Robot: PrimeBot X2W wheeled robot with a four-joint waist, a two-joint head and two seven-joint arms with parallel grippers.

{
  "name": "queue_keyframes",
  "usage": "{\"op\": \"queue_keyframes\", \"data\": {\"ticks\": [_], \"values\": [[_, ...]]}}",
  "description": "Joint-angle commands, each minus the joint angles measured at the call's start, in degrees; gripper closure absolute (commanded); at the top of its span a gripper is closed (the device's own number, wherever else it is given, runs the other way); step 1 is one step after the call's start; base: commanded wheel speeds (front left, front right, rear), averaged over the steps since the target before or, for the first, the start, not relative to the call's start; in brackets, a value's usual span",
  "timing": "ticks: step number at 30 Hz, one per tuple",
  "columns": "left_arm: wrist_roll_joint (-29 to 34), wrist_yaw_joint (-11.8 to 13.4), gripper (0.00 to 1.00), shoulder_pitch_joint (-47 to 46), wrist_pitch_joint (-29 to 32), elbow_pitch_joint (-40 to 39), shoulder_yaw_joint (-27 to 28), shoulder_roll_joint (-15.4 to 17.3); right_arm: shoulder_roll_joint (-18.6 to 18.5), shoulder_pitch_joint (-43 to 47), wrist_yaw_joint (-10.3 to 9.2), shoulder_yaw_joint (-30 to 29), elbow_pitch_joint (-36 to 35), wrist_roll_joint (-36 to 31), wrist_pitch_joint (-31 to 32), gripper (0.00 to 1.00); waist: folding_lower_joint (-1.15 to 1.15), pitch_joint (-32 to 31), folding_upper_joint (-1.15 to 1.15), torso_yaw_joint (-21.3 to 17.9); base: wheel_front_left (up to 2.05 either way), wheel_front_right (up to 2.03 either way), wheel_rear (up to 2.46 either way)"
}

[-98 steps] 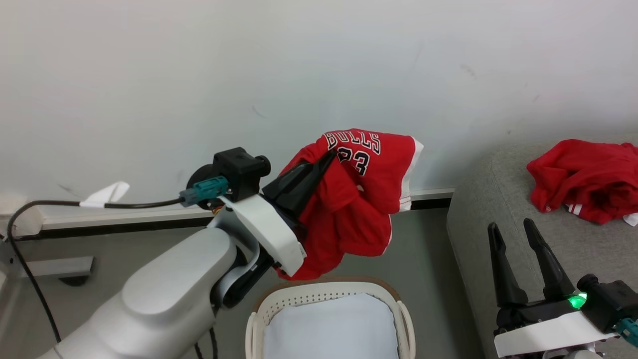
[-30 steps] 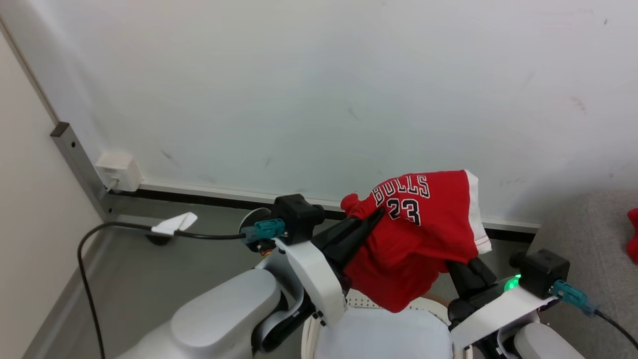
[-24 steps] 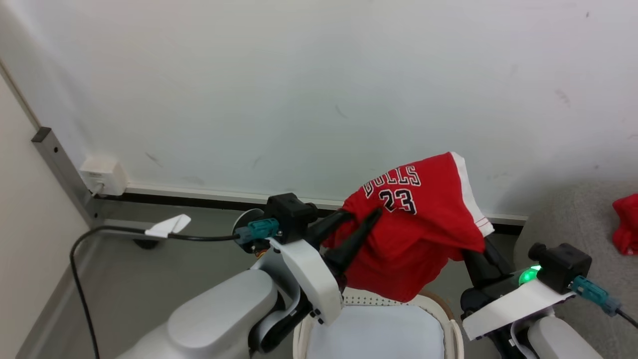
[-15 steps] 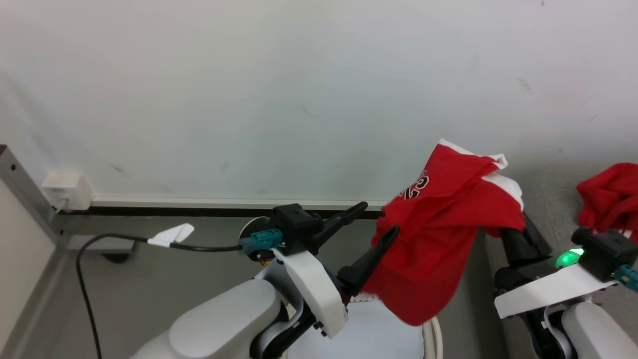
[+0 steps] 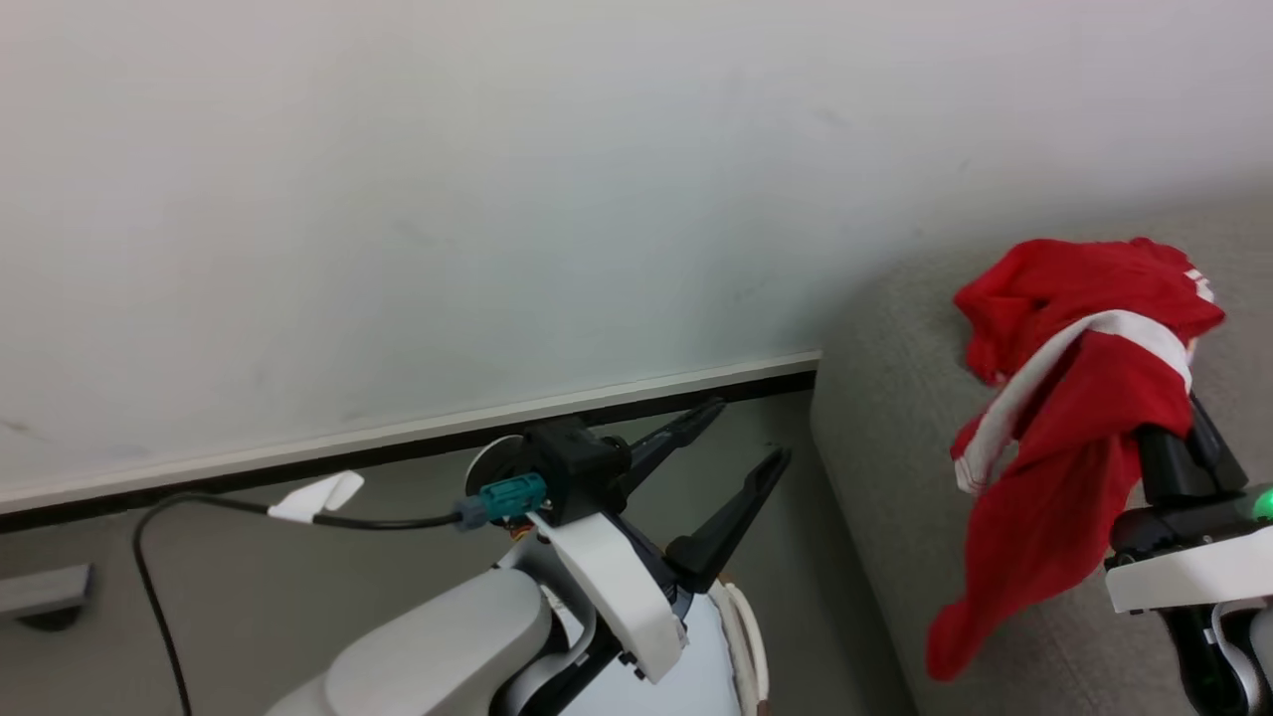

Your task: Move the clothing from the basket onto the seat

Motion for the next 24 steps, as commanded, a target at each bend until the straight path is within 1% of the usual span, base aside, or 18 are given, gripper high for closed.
{"op": "queue_keyframes", "data": {"ticks": [1, 7, 12, 18, 24], "values": [[0.6, 0.2, 0.0, 1.0, -0.4, -0.1, 0.5, 0.3, -0.4, 1.1, -0.11, -0.9, -0.9, -0.7, -0.2, 1.0, 0.0, 1.1, 0.0, -4.6, 0.0, 0.0, 0.0], [3.0, -0.2, 0.0, 2.0, -0.8, 0.2, 1.2, -0.1, -0.9, 3.8, -0.11, -4.3, -3.8, -1.6, -0.2, 1.0, 0.0, 2.3, 0.0, -9.9, 0.0, 0.0, 0.0], [5.1, -0.5, 0.0, 2.9, -0.8, 0.4, 2.2, -0.5, -0.7, 5.6, -0.11, -6.3, -5.9, -1.8, 0.1, 1.0, 0.0, 3.1, 0.0, -12.6, 0.0, 0.0, 0.0], [6.9, -1.5, 0.0, 3.9, -0.8, 0.5, 3.4, -1.4, -0.5, 6.0, -0.11, -6.8, -7.4, -1.9, 0.6, 1.0, 0.0, 3.5, 0.0, -13.6, 0.0, 0.0, 0.0], [7.6, -2.5, 0.0, 4.1, -0.8, 0.9, 4.3, -2.0, -0.8, 3.9, -0.11, -6.7, -8.5, -2.7, 1.4, 1.0, 0.0, 4.5, 0.0, -13.0, 0.0, 0.0, 0.0]]}}
